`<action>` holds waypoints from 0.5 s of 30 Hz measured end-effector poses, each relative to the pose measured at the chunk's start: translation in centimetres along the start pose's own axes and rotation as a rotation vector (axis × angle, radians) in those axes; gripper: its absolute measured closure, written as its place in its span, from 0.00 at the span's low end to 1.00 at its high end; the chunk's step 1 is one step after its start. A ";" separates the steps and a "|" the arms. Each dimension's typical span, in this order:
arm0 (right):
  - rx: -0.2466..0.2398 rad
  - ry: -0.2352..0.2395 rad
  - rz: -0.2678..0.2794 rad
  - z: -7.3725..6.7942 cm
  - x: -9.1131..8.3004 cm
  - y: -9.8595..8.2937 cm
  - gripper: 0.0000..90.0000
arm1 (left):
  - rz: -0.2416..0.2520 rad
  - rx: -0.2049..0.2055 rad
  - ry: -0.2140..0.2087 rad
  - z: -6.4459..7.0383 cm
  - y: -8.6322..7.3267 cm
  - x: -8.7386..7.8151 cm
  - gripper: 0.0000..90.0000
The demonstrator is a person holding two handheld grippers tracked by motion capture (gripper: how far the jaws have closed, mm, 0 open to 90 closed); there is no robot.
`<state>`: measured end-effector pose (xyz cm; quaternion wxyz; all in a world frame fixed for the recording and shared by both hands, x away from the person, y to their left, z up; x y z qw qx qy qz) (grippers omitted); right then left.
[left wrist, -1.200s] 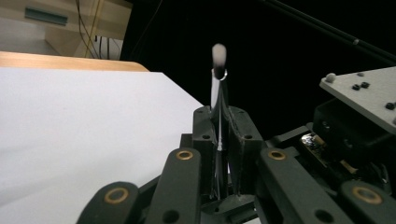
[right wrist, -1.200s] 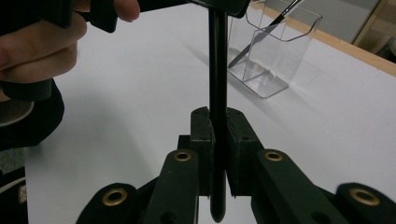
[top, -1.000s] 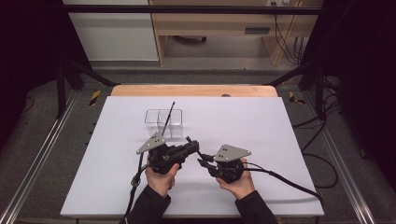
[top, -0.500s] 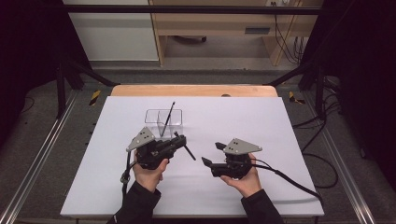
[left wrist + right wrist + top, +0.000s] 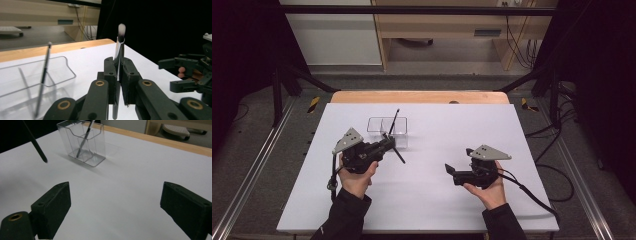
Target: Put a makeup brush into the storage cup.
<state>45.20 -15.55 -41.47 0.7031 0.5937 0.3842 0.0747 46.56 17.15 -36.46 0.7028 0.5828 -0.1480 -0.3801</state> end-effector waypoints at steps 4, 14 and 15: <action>0.021 -0.030 -0.017 1.0 -0.4 -0.6 0.09 | -0.003 0.027 0.045 -0.8 1.3 -0.4 0.93; 0.066 -0.075 -0.020 2.8 -1.7 -1.8 0.09 | -0.016 0.076 0.122 -2.1 4.2 0.2 0.93; 0.068 -0.081 -0.021 3.0 -1.9 -1.9 0.09 | -0.018 0.078 0.126 -2.2 4.4 0.3 0.93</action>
Point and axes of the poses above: each handheld gripper's, and its own axes: x roughly forward along the jaws, y roughly out of its top, z roughly to its right, the point moved 2 cm from there along x, roughly forward along the jaws, and after that the axes turned 4 degrees about -x, right-handed, at the moved point
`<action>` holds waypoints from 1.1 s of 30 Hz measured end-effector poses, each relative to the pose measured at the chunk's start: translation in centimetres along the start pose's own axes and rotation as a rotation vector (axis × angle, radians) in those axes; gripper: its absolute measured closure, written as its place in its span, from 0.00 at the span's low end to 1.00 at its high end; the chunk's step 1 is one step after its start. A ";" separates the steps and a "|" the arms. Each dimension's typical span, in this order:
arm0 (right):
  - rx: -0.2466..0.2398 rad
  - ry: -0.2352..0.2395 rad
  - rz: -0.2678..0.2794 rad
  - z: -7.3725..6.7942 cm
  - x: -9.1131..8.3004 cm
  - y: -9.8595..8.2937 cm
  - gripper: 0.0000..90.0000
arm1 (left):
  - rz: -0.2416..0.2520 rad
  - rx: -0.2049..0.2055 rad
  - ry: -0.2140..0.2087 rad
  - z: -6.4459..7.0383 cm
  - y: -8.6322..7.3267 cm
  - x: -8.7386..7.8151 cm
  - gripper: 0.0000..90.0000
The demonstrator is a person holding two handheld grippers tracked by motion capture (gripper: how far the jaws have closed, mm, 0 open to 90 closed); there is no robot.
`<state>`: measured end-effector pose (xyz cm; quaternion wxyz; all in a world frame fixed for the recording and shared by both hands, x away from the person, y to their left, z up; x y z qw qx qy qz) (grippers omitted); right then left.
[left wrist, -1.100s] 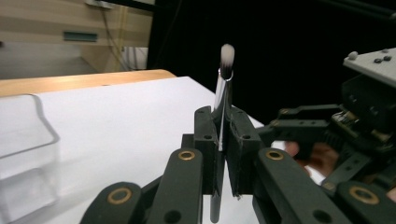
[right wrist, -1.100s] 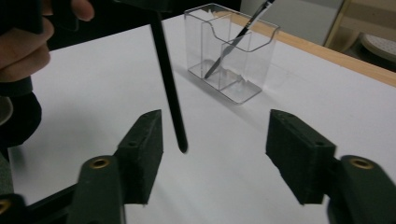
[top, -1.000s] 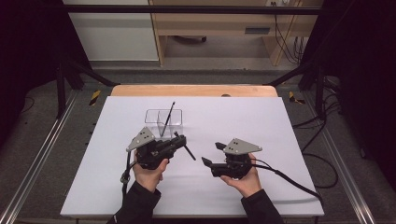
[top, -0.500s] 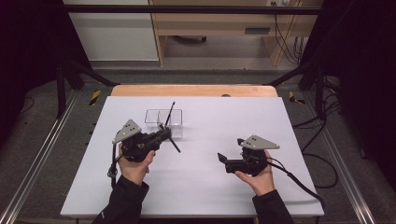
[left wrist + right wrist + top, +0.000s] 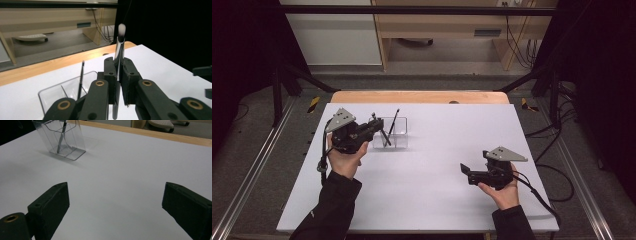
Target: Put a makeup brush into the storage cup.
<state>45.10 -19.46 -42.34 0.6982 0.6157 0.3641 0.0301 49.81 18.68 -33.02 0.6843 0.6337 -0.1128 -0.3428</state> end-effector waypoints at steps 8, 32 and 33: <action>0.008 -0.021 -0.009 0.6 -0.6 -0.5 0.08 | -0.013 0.018 0.036 -1.0 1.1 1.3 0.93; 0.020 -0.036 -0.026 1.1 -0.7 -1.0 0.06 | -0.070 0.044 0.144 -4.2 0.6 6.2 0.93; 0.018 -0.037 -0.028 1.1 -0.6 -1.1 0.06 | -0.075 0.043 0.150 -4.3 0.4 6.4 0.93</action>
Point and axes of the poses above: each handheld gripper's, and its own axes: x roughly forward along the jaws, y roughly out of its top, z roughly to its right, the point moved 2 cm from there along x, roughly forward along the jaws, and after that the axes turned 4 degrees about -x, right-handed, at the moved point
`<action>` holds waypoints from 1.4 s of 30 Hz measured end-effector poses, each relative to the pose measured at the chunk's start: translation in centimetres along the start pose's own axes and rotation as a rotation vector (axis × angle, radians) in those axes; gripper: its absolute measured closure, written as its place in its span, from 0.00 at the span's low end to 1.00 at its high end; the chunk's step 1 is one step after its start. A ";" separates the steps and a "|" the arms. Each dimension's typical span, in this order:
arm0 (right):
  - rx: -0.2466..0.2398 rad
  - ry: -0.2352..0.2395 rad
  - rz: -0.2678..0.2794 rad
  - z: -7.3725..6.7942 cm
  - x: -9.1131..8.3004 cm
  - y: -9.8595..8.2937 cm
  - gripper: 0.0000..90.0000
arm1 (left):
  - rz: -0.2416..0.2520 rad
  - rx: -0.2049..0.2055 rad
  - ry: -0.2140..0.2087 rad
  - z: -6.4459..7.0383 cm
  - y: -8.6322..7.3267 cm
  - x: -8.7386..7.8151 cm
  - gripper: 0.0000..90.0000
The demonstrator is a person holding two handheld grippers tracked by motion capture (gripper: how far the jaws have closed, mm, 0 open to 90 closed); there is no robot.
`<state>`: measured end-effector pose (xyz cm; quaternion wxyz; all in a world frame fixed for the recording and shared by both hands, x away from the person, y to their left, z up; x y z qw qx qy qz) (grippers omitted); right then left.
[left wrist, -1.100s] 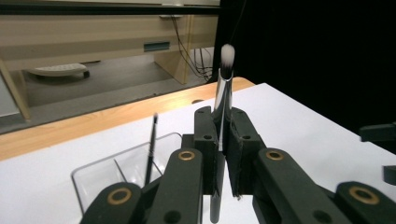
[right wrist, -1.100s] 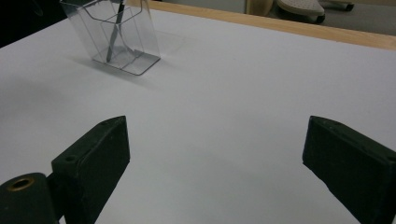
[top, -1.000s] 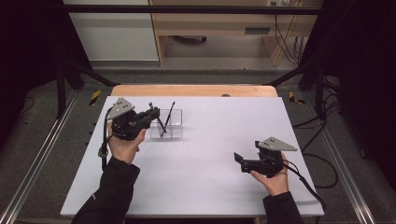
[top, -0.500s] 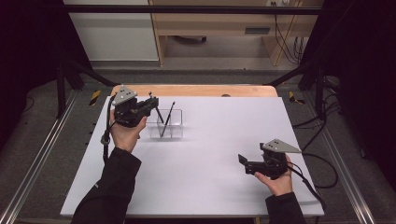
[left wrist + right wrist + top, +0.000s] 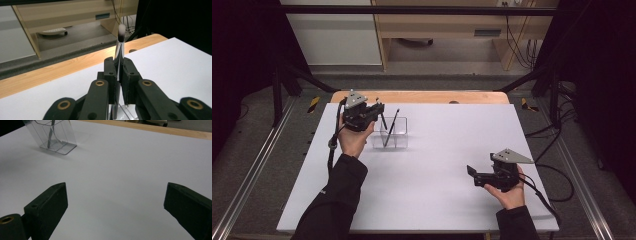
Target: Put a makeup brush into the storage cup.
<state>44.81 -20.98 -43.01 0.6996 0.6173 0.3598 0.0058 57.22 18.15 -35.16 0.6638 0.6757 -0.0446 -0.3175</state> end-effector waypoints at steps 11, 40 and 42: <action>-0.005 -0.002 -0.011 0.0 0.3 -0.1 0.06 | -0.070 -0.029 0.002 -0.5 -2.7 1.6 0.93; 0.034 -0.021 0.021 0.8 0.0 0.6 0.04 | -0.039 -0.042 -0.043 -1.4 -5.0 -4.5 0.29; 0.034 -0.024 0.027 1.0 -0.2 0.6 0.04 | -0.032 -0.044 -0.045 -1.7 -5.4 -5.4 0.24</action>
Point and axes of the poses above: each handheld gripper's, and its own axes: x roughly forward along the jaws, y roughly out of its top, z roughly to its right, the point moved 2 cm from there along x, roughly forward along the jaws, and after that the axes turned 4 degrees about -x, right-handed, at the moved point
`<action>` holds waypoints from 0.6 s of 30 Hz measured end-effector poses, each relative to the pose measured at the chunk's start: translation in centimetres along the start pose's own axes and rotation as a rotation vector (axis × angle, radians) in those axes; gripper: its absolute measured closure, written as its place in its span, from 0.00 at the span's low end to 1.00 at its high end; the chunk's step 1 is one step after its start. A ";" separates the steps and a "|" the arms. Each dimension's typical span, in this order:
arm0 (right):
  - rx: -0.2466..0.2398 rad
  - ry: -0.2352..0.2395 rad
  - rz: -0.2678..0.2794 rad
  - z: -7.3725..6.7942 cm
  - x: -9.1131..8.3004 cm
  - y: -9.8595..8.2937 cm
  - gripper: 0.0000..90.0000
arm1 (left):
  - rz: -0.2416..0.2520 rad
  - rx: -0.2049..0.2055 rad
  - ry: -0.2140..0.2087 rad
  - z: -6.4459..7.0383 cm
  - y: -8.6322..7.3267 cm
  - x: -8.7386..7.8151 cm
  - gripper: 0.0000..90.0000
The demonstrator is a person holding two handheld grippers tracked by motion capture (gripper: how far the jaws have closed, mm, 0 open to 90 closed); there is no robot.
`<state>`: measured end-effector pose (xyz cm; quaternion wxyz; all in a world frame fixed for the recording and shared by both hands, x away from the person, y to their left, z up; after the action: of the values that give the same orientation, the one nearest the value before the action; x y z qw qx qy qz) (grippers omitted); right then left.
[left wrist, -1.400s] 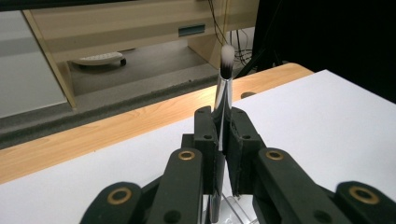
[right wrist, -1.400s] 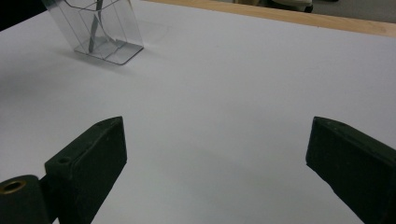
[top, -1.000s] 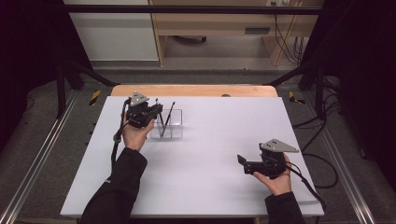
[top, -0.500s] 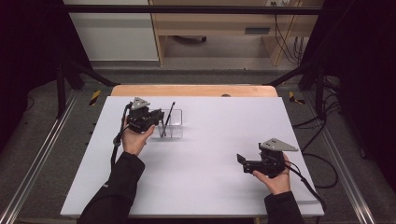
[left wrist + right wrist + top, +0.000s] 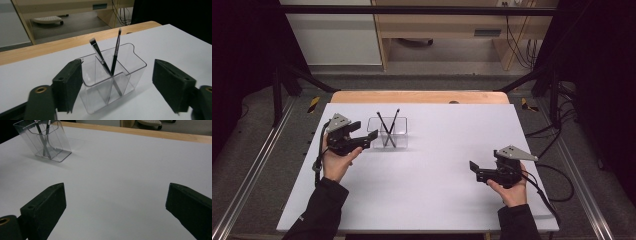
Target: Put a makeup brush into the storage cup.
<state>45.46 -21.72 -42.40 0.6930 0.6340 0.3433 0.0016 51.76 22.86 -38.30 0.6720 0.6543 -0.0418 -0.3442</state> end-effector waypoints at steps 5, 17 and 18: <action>0.001 -0.012 0.008 0.3 -0.3 0.1 0.04 | -0.002 -0.007 0.006 -0.4 -1.5 -2.1 0.13; 0.026 -0.029 0.011 1.6 -0.8 -0.6 0.03 | -0.020 -0.030 0.004 -1.2 -5.8 -5.1 0.11; 0.026 -0.027 0.012 1.6 -0.8 -0.6 0.03 | -0.026 -0.027 0.007 -1.2 -6.1 -5.1 0.10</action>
<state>45.33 -23.63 -42.64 0.6893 0.6449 0.3301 -0.0075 46.04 27.05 -41.98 0.6766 0.6468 -0.0262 -0.3509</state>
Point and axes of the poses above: each handheld gripper's, and its own axes: x roughly forward along the jaws, y roughly out of its top, z roughly to its right, the point moved 2 cm from there along x, roughly forward along the jaws, and after that the axes turned 4 degrees about -x, right-handed, at the moved point
